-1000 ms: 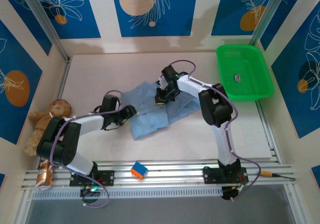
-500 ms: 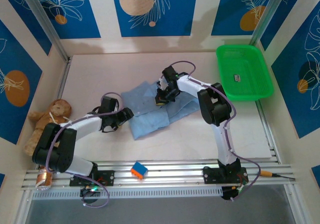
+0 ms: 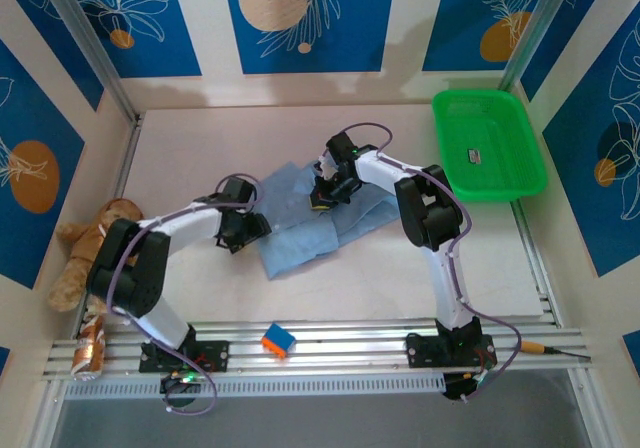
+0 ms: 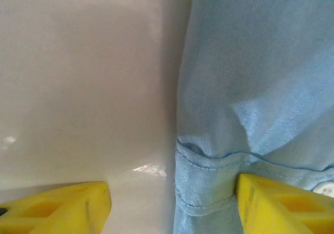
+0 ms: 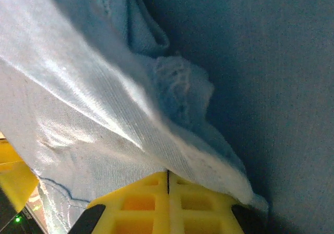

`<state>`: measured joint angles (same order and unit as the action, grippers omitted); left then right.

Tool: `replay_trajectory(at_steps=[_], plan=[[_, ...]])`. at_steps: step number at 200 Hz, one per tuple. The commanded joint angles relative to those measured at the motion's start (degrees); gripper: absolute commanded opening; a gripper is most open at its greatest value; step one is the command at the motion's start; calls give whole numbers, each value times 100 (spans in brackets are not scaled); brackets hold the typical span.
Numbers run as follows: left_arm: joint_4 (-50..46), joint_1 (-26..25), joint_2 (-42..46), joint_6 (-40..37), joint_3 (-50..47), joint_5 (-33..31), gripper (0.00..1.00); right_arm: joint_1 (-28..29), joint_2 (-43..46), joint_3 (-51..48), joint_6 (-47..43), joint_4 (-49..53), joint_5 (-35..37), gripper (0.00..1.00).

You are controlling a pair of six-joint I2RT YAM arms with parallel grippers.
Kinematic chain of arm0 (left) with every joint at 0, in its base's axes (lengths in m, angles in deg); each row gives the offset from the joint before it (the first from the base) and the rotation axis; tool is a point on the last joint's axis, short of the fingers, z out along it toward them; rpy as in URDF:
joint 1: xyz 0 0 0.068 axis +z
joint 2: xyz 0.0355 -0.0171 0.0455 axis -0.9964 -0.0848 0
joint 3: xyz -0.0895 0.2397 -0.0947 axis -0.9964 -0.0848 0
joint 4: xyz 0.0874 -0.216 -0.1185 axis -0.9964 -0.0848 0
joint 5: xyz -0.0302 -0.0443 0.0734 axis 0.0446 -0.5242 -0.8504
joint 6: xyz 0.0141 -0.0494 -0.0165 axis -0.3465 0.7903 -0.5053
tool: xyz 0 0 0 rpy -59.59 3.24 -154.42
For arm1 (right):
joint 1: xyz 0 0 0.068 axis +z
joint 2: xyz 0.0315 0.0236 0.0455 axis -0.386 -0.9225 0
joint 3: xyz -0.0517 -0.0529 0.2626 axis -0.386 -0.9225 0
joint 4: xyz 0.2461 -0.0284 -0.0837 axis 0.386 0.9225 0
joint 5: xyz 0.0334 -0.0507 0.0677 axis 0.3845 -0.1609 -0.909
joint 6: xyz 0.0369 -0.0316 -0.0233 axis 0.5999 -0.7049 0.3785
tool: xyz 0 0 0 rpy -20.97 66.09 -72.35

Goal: Fold and stack the long sleeve shirts

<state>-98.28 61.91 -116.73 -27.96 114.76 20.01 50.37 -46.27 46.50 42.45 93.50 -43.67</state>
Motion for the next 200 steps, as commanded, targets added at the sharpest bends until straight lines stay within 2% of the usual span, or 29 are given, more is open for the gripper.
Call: replay_trajectory(at_steps=[1,32,63,79,95,116,142,170,200], plan=[[699,-392,-961,-466,639,309,65,-23,-285,42,-101,127,112,0],[18,-515,-1560,-692,1247,89,53,30,-298,-113,-114,1,9,0],[-806,-649,-2063,-1072,2131,-136,47,69,-329,-130,-159,-53,-77,0],[-1336,-744,-2437,-1282,2825,-236,38,46,-326,-125,-117,-56,-98,0],[-1430,-761,-2531,-1308,2942,-253,28,30,-325,-145,-55,-77,-213,0],[-1463,-738,-2310,-1423,2753,-483,19,64,-334,-113,-81,39,-194,0],[-1537,-615,-1609,-1738,2276,-868,8,53,-235,-175,-86,220,66,0],[-1515,-280,-551,-1961,1470,-1087,3,77,-114,-295,127,233,214,0],[-1613,-3,462,-2217,852,-1125,0,345,-164,-176,434,233,510,0]])
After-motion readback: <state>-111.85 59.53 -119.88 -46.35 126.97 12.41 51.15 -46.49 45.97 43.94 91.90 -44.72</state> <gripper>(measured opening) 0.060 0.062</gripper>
